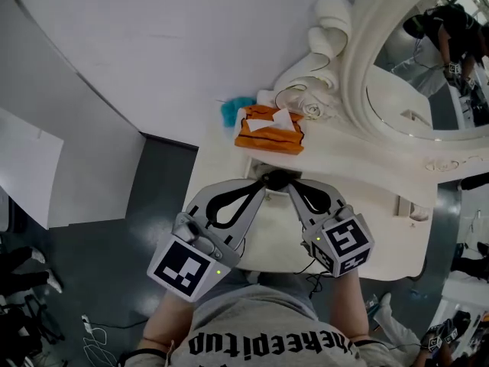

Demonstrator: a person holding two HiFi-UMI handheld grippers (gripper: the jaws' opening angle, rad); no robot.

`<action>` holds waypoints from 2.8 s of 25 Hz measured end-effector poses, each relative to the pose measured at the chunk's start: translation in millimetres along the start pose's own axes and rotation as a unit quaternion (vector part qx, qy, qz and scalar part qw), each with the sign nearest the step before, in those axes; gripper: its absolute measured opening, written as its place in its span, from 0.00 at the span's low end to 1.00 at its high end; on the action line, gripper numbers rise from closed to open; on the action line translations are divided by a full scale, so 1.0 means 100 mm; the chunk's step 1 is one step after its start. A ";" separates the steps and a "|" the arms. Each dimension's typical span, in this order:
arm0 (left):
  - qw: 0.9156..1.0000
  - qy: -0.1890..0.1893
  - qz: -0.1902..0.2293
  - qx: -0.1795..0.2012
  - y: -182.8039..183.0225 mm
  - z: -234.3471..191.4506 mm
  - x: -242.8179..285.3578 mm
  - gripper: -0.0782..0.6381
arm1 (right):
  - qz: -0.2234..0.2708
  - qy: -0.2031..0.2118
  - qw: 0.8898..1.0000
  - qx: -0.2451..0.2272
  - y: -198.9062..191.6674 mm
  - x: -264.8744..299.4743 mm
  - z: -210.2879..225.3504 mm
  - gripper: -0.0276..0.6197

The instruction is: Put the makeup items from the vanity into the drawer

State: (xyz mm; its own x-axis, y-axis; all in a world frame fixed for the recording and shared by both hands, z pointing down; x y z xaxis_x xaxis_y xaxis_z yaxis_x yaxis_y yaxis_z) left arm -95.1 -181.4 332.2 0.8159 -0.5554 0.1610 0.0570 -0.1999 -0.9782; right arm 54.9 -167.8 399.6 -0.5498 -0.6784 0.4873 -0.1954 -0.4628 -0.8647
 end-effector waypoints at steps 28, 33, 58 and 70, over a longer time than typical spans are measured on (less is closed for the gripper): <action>0.992 -0.125 0.007 0.036 0.19 1.11 0.53 0.14 | 0.207 -0.025 0.977 0.055 0.14 -1.42 -0.05 0.07; 0.988 -0.151 0.007 0.042 0.21 1.33 0.62 0.14 | 0.229 -0.047 0.971 0.051 0.12 -1.68 -0.04 0.07; 0.973 -0.221 0.014 0.059 0.25 2.09 0.80 0.14 | 0.270 -0.113 0.956 0.031 -0.05 -2.48 -0.08 0.06; 0.971 -0.231 0.016 0.059 0.26 2.26 0.83 0.14 | 0.273 -0.125 0.953 0.027 -0.10 -2.65 -0.09 0.06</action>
State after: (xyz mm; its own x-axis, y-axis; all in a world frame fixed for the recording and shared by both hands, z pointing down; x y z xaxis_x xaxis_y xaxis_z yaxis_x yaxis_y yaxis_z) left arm 104.5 -50.2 290.2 0.9878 -0.1337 0.0804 0.0703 -0.0785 -0.9944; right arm 195.6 21.4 278.5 -0.3464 -0.9380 -0.0146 0.1101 -0.0252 -0.9936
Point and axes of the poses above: the fingertips, and each gripper's own axes: x forward along the fingers, z to its right, y out of its top, the point moved 6 cm from there along -x, backward along the fingers, and after that the axes turned 8 degrees about y, right-handed, at the moved point
